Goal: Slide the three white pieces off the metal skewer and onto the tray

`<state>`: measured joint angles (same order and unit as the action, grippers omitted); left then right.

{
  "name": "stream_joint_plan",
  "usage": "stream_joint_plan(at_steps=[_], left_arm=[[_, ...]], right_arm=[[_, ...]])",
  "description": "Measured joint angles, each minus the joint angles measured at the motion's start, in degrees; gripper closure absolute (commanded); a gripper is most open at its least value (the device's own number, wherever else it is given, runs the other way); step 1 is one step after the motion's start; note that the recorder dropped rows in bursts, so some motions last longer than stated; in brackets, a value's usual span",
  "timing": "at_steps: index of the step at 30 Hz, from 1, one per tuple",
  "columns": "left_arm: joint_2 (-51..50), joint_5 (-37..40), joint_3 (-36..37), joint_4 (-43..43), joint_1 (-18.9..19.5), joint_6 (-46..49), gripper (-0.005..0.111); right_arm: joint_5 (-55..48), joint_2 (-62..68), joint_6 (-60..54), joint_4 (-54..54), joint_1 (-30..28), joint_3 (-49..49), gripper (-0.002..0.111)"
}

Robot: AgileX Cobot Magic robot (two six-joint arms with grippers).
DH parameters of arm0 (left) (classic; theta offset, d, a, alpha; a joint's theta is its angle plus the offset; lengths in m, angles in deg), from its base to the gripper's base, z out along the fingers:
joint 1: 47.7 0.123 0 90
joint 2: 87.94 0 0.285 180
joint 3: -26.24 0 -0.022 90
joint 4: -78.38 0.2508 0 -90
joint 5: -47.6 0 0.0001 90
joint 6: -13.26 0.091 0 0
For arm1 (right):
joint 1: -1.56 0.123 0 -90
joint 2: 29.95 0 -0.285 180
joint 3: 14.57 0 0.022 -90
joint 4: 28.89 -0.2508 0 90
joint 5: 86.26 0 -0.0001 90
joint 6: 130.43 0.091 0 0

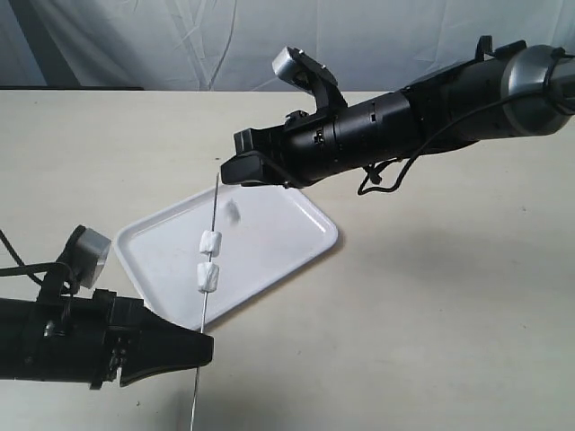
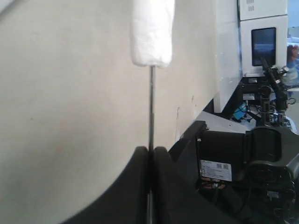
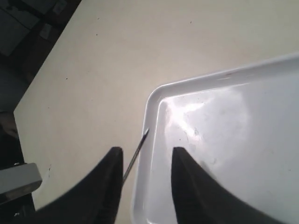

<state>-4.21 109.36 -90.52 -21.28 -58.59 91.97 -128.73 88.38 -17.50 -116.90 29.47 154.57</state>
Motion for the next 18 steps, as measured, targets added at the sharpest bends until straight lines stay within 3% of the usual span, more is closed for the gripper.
stream_joint_plan(at_steps=[7, 18], left_arm=[[0.0, -3.37, -0.92, 0.05, 0.0, -0.62, 0.107], [-0.04, -0.16, -3.58, 0.05, 0.0, -0.72, 0.107]], right_arm=[[-2.63, 0.0, 2.73, 0.35, 0.0, 0.0, 0.07], [-4.82, 0.0, 7.13, 4.81, 2.06, 0.0, 0.07]])
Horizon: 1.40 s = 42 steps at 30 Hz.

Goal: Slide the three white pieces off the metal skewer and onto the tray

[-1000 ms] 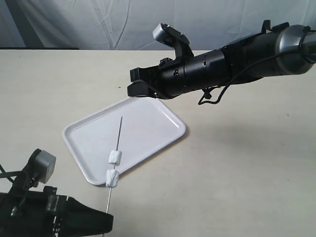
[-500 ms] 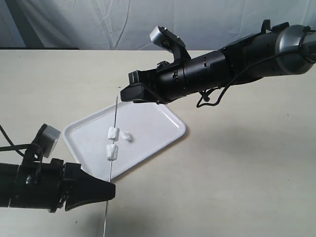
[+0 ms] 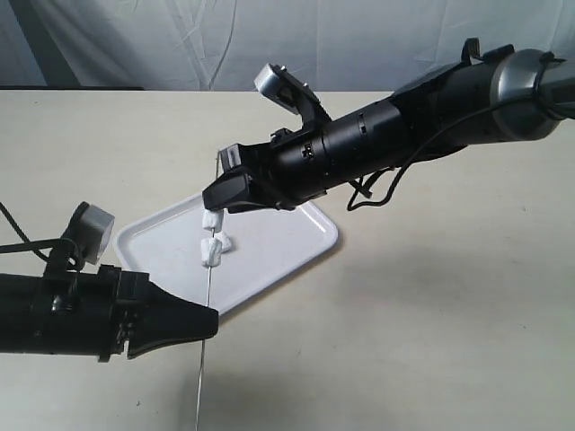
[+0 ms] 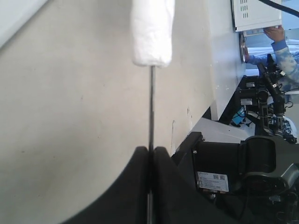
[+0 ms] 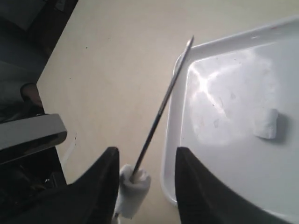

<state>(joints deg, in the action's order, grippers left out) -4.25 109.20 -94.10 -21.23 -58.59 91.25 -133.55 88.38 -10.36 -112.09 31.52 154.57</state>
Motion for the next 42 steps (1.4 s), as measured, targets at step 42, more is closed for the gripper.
stream_joint_plan(at_steps=[42], left_arm=[[0.0, -1.84, 0.0, 0.1, 0.0, -1.27, 0.107]], right_arm=[[-4.19, 1.06, 5.86, 4.79, 1.54, 0.0, 0.095]])
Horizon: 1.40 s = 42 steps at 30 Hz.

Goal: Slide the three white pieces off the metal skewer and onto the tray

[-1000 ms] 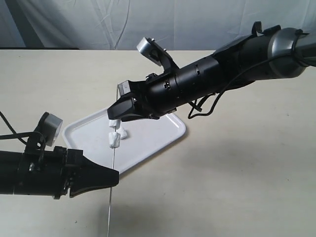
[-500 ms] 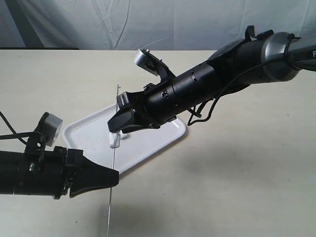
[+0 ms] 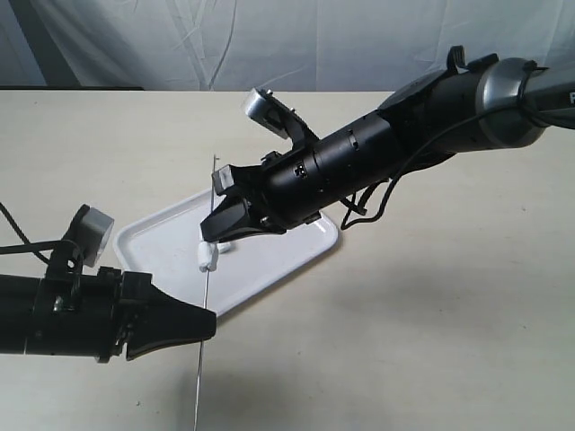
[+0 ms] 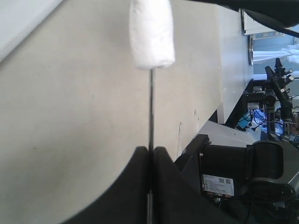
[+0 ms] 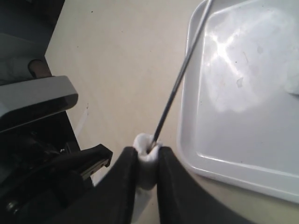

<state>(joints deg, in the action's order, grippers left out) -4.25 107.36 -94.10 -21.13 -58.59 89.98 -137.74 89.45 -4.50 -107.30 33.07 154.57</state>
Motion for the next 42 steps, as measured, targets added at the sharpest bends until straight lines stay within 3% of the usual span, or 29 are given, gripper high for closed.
stream_joint_plan(at_steps=[9, 18, 22, 24, 26, 34, 42], left_arm=[[0.0, 2.92, 2.87, -1.66, 0.0, 0.75, 0.107], [0.2, 7.93, 14.39, -2.73, 0.0, 8.64, 0.107], [0.2, 8.8, 17.26, -0.23, 0.0, 10.25, 0.107], [0.2, 9.12, 17.26, -0.23, 0.0, 10.25, 0.107], [0.2, 9.12, 17.26, -0.2, 0.38, 10.25, 0.107], [0.0, 4.45, 2.98, -0.08, 5.07, 1.67, 0.107], [0.0, 3.19, -0.87, -0.08, 5.07, -2.24, 0.107]], right_arm=[[0.95, 0.0, 0.12, 0.14, 0.13, 0.0, 0.095], [6.93, 0.0, -0.14, 0.74, 0.48, 0.0, 0.095], [14.42, 0.03, -1.08, 0.19, 0.25, 0.4, 0.08], [16.09, 0.03, -1.19, 0.19, 0.19, 1.18, 0.064], [16.06, 0.03, -1.19, 0.19, 0.19, 2.01, 0.063], [6.26, 0.03, 2.07, 0.18, 0.19, 2.25, 0.063], [-0.25, 0.03, 4.09, 0.4, 0.19, 2.25, 0.063]])
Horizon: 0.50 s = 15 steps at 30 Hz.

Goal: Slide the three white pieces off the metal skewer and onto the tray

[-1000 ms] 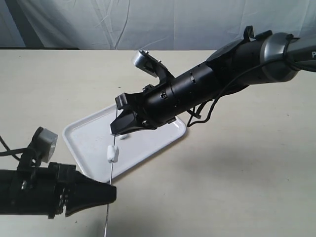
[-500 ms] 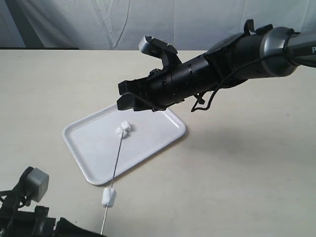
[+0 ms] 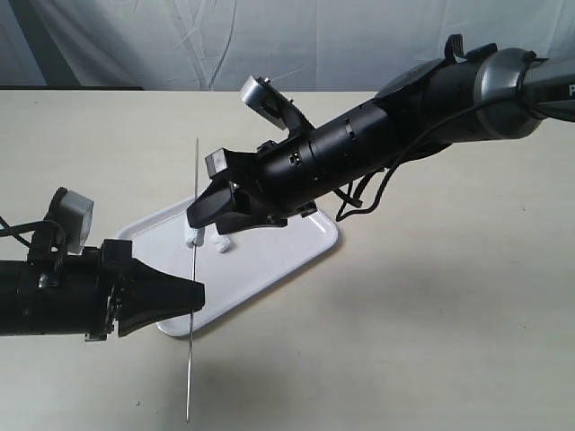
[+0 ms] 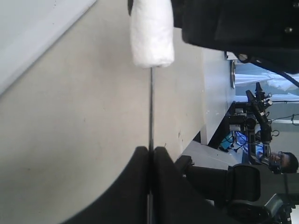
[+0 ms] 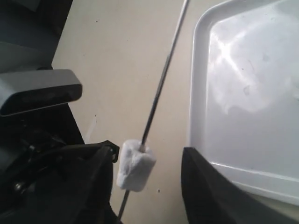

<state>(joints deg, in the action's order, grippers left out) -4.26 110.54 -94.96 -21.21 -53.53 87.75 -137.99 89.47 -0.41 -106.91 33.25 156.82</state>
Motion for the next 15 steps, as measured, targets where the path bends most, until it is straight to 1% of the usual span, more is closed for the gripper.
stream_joint_plan(at_steps=[8, 11, 13, 14, 15], left_arm=[[0.0, -0.74, -0.09, 0.0, 0.0, -0.35, 0.107], [0.0, -0.6, -0.09, 0.0, 0.0, -0.35, 0.107], [0.0, 0.57, -0.09, 0.0, 0.0, -0.35, 0.107], [0.0, 0.84, -0.09, 0.0, 0.0, -0.35, 0.107], [0.0, 1.29, -0.09, 0.0, 0.0, -0.35, 0.107]], right_arm=[[-2.89, 0.0, 0.04, 0.07, 0.0, 0.0, 0.063], [-2.92, 0.0, 0.04, 0.37, 1.26, 0.0, 0.064], [-2.8, 0.0, 0.04, 0.52, 1.54, 0.0, 0.073], [-2.8, 0.0, 0.04, 0.58, 1.54, 0.0, 0.083], [-2.69, 0.0, 0.04, 0.67, 1.54, 0.0, 0.087]])
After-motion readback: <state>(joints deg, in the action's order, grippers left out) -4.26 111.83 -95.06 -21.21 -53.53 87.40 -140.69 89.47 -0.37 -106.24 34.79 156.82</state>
